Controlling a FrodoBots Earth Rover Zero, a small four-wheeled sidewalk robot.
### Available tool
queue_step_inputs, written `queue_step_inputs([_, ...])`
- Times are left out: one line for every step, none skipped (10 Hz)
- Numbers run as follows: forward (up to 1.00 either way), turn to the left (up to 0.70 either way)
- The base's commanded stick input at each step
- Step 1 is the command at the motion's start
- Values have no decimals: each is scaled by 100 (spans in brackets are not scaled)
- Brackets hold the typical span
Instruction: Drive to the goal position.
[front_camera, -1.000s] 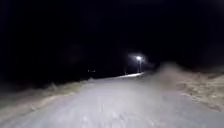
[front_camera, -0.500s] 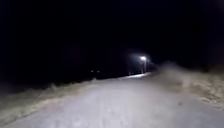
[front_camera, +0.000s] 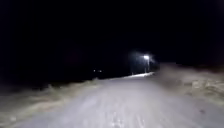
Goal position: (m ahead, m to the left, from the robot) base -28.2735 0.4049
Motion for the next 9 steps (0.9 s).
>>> queue_step_inputs([94, -8])
queue_step_inputs([84, -7])
queue_step_inputs([73, -6])
queue_step_inputs([63, -5])
queue_step_inputs([53, -5])
queue_step_inputs([42, -4])
queue_step_inputs([32, -3])
queue_step_inputs([22, -2])
queue_step_inputs([12, -1])
